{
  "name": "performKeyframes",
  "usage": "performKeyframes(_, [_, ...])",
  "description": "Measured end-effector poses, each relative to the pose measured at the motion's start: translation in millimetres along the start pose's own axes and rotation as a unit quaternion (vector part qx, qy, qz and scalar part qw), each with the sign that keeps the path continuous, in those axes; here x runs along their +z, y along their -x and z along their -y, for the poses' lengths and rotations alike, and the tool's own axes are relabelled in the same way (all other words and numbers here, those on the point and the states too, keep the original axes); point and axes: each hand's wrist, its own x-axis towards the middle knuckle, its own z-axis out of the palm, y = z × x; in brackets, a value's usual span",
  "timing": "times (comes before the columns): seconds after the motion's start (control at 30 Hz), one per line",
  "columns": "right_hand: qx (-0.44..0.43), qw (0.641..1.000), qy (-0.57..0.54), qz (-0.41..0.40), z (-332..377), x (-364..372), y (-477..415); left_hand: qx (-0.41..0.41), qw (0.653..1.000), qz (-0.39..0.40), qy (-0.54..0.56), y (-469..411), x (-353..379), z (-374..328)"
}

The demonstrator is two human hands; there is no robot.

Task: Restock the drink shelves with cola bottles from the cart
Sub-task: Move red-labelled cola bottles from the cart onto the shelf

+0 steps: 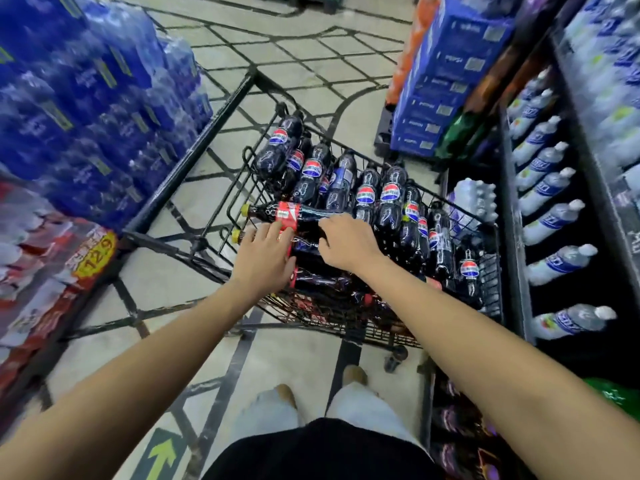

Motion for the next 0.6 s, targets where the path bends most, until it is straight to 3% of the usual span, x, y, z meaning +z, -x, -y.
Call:
performKeyframes(0.23, [-0.060,0.997,0.003,0.045,-27,21,-47,-0.118,0.992,0.033,-0.006,-1,18,-8])
performKeyframes(0.6, [-0.125,0.987,0.015,0.097,-58,56,-89,-0.304,0.951,0.055,0.021,9,34,-57])
